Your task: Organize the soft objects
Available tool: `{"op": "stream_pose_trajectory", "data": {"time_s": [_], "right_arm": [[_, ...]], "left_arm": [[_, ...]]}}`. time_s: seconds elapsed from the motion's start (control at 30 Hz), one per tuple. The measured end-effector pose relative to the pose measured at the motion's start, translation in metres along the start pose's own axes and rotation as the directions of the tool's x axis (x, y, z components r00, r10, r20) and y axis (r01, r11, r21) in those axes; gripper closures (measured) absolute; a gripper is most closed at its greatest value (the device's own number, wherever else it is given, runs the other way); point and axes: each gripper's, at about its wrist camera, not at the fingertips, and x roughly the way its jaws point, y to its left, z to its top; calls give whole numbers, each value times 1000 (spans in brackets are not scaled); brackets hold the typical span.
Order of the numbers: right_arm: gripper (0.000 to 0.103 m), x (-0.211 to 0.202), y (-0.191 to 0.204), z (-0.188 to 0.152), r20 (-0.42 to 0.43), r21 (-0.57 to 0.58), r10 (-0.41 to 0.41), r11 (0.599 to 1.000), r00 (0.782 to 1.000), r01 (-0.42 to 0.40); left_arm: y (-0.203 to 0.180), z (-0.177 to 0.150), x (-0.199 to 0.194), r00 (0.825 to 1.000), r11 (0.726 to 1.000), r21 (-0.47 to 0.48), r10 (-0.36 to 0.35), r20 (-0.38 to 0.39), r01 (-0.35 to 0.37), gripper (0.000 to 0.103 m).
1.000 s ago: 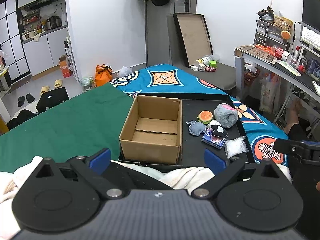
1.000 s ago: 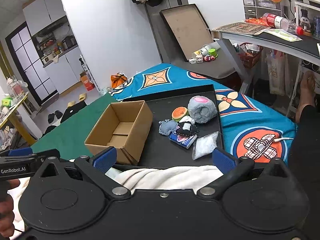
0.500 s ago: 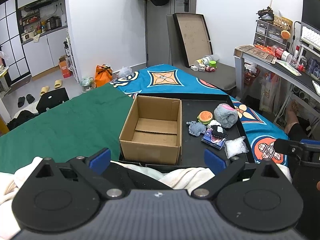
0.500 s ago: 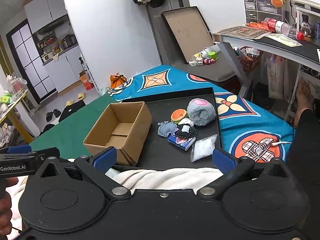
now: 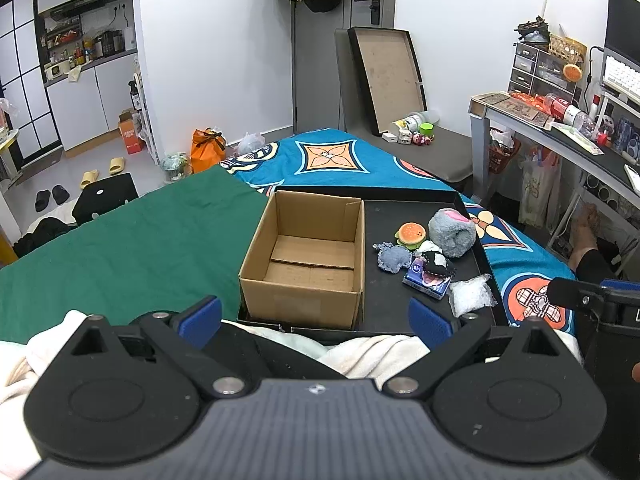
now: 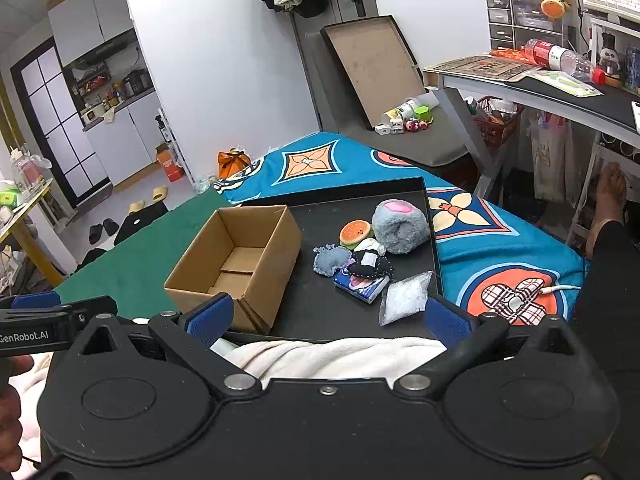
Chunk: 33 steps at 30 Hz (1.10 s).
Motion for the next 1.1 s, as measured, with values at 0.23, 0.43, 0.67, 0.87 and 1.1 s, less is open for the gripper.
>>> {"op": "stream_pose_trajectory", "data": {"time_s": [0.23, 0.43, 0.67, 0.87, 1.1], "right_arm": [[0, 0, -1, -1, 0, 1, -1, 1000, 1000, 1], [0, 1, -1, -1, 0, -1, -1, 1000, 1000, 1], [0, 0, -2, -1, 1, 0, 2, 1000, 1000, -2], [0, 4, 0, 0, -2, -2, 4, 1000, 1000, -4], [0, 19, 2, 7, -14, 5, -6, 1000, 1000, 6]], "left_arm": [[0, -1, 0, 1000, 1000, 2, 1, -3, -1, 4], [0, -1, -2, 1000, 1000, -3, -1, 4, 1, 4], [-1, -2, -2, 1000, 1000, -3, -5, 4, 5, 4], [-3, -1, 0, 1000, 1000, 7, -10, 2, 10, 4], [-1, 7, 9, 1000, 1000, -1, -18, -7, 18, 4]]}}
